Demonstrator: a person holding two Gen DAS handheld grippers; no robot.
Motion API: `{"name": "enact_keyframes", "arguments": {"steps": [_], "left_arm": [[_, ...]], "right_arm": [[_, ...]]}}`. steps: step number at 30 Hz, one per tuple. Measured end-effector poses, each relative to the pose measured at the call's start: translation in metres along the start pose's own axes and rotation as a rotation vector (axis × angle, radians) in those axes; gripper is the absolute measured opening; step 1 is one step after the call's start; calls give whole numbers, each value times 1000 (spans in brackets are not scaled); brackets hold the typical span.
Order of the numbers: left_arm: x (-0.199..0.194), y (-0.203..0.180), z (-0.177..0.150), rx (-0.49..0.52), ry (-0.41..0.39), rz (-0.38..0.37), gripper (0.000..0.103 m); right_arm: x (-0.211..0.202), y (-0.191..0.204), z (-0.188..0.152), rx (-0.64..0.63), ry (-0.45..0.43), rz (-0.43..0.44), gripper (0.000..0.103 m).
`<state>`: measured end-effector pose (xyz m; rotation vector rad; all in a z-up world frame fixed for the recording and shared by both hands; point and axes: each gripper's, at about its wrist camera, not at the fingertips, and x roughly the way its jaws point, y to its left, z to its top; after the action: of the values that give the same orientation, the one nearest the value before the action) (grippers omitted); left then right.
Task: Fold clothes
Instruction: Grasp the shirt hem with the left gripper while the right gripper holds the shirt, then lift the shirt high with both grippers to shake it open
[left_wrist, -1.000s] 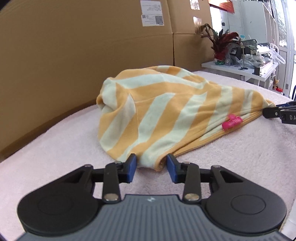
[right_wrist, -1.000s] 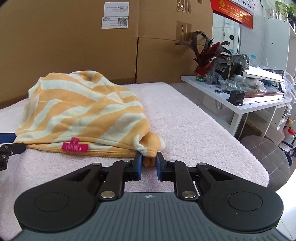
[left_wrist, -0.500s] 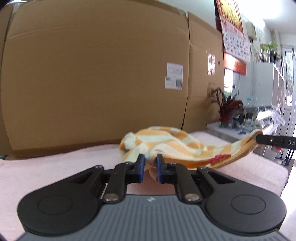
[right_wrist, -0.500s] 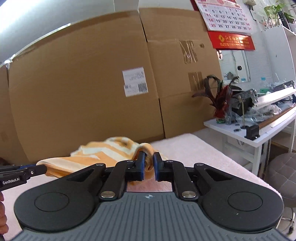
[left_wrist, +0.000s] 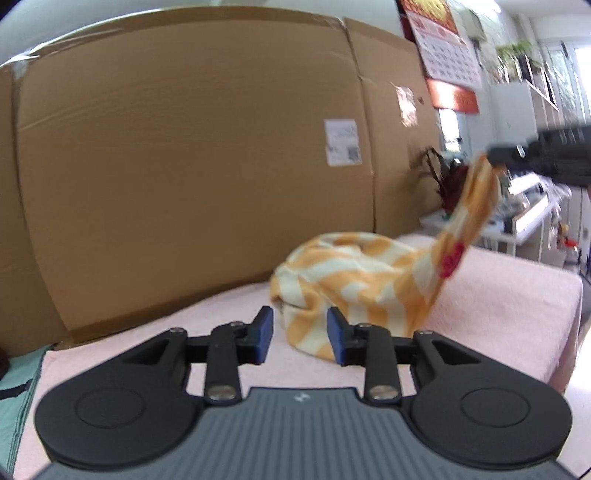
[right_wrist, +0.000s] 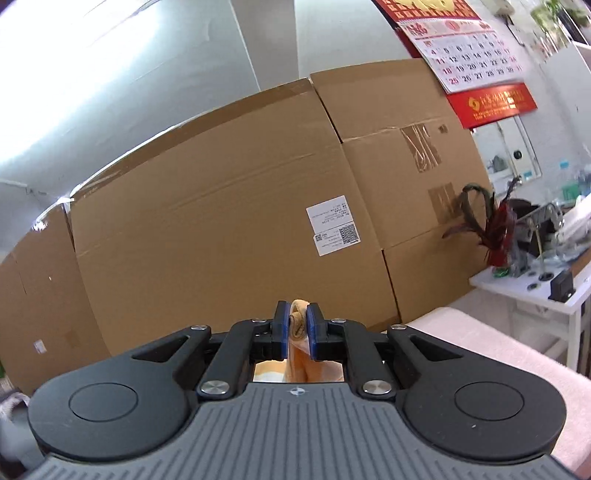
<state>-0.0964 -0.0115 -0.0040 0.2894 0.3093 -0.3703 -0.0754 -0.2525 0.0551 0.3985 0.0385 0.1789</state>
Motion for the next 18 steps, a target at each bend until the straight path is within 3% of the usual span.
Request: {"name": "enact_keyframes", "arguments": {"steps": [3,7,9,12,13,14,16,18], "left_arm": [[23,-30,-8,66,13,-51,46],[64,-53,-14,131,95,2,45],[82,-57,-14,144,155,17,44],[97,-50,-6,85,171,38,38],[102,-46,-6,62,192,41,22],[106,-42,-6,38,214,46,17],[105,-31,-7,-20,215,60,16],[98,-20,-8,-82,189,72,15]], "right_arm": [[-7,6,13,-4,-51,20,11],[-16,15,27,-6,-120,67,11],[-20,20,33,-6,-152,92,0],[-25,26,35,-25,-190,117,0],[-24,29,34,-46,-191,95,0],[-23,31,32,-68,-191,72,2],[-20,27,24,-103,-169,21,13],[-15,19,13,-155,-90,-11,21]]}}
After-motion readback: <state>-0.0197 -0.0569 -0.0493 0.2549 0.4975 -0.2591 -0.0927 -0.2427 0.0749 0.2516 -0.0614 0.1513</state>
